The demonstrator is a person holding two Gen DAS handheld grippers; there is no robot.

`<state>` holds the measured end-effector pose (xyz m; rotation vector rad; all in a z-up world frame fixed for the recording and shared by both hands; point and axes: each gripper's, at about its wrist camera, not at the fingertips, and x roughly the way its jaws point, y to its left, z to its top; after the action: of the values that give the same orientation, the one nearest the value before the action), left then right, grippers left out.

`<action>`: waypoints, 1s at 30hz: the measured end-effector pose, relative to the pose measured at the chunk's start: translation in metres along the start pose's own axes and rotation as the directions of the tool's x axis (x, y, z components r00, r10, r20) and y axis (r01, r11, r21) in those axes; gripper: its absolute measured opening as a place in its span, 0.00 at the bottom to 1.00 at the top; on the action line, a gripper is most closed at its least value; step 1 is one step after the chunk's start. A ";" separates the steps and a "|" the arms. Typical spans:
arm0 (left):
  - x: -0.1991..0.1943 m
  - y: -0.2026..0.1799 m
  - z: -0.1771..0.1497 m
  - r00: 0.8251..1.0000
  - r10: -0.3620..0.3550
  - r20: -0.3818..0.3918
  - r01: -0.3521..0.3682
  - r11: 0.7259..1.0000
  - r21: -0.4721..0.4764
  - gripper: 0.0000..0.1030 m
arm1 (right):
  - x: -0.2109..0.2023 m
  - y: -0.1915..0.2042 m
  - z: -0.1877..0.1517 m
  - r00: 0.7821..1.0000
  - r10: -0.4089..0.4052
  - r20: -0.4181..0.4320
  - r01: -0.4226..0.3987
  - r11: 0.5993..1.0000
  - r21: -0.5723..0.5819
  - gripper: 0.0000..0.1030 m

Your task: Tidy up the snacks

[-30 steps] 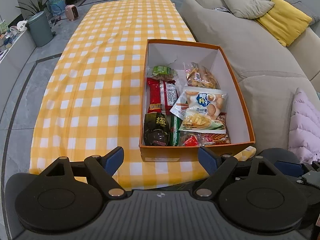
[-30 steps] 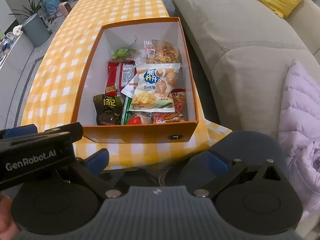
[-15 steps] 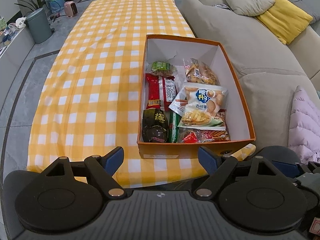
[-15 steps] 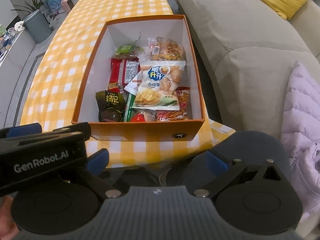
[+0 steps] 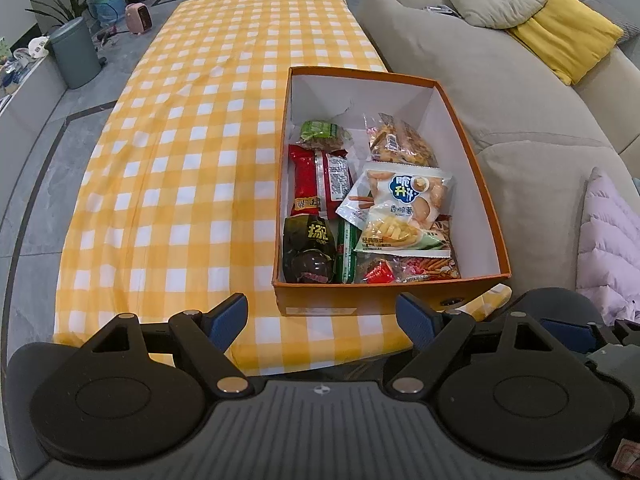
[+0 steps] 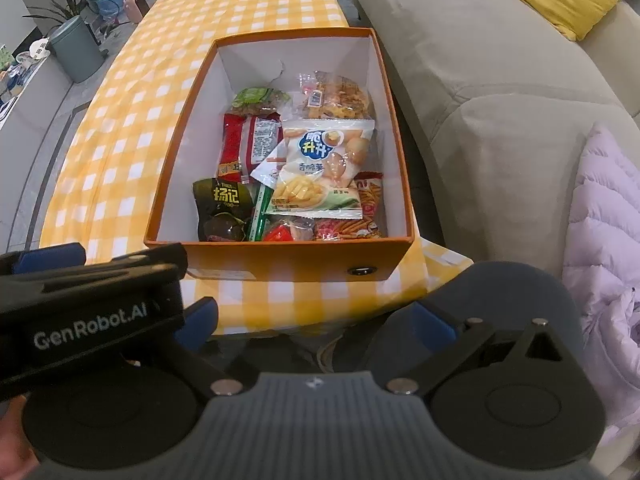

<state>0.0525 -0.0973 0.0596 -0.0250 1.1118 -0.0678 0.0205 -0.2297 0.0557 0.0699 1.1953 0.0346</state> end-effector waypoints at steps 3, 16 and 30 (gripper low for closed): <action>0.000 0.000 0.000 1.000 0.000 -0.001 0.000 1.000 0.003 0.95 | 0.001 0.001 0.000 1.000 0.007 -0.004 -0.007 1.000 0.001 0.97; 0.000 0.000 0.000 1.000 0.000 -0.001 0.000 1.000 -0.001 0.95 | 0.001 0.002 0.001 1.000 -0.002 0.002 0.002 1.000 -0.011 0.97; 0.003 0.002 0.001 1.000 0.010 0.000 -0.010 1.000 0.007 0.95 | 0.005 0.004 0.001 0.997 0.072 -0.020 -0.072 0.997 0.010 0.97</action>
<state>0.0543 -0.0959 0.0574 -0.0135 1.1119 -0.0628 0.0236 -0.2254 0.0517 0.1212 1.2127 0.0926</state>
